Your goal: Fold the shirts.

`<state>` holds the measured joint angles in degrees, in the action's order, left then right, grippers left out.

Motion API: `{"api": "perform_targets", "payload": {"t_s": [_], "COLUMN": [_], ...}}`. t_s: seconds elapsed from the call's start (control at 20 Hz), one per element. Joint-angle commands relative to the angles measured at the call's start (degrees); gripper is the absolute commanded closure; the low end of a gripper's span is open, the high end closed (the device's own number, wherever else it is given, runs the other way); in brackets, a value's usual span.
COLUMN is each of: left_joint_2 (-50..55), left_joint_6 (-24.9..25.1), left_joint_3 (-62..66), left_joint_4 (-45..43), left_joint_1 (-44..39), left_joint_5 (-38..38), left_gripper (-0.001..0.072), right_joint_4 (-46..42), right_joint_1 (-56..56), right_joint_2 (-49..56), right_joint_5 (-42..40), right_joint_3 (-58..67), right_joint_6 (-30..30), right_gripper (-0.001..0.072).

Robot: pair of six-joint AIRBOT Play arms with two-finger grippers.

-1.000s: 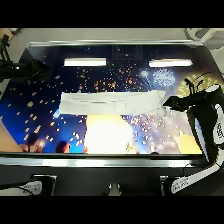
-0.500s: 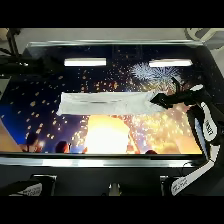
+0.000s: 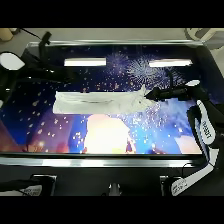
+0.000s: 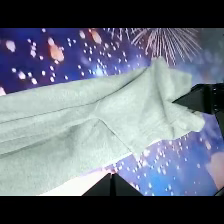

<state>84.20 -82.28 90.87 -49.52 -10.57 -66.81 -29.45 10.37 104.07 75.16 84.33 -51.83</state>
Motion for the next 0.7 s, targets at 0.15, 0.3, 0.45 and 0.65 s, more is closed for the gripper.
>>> {"api": "perform_targets", "payload": {"t_s": [0.15,0.3,0.45,0.65], "left_joint_2": [17.1,24.3,28.5,31.9], "left_joint_6": [-0.7,-0.6,-0.5,5.5], "left_joint_3": [0.0,0.0,0.0,0.2], "left_joint_4": [2.2,10.7,19.2,34.2], "left_joint_1": [-9.0,-13.4,-18.0,-25.4], "left_joint_5": [6.4,7.3,13.6,15.8], "left_gripper": [0.0678,0.0678,0.0678,0.0679], "right_joint_4": [2.3,2.5,2.4,1.5], "right_joint_1": [-0.3,-0.3,-0.3,-0.3], "right_joint_2": [-14.7,-22.3,-28.6,-33.0], "right_joint_5": [9.4,10.5,13.6,10.8], "right_joint_3": [0.1,0.1,0.1,0.1], "right_joint_6": [1.7,0.1,-2.0,-4.0], "right_gripper": [0.0696,0.0696,0.0696,0.0696]}}
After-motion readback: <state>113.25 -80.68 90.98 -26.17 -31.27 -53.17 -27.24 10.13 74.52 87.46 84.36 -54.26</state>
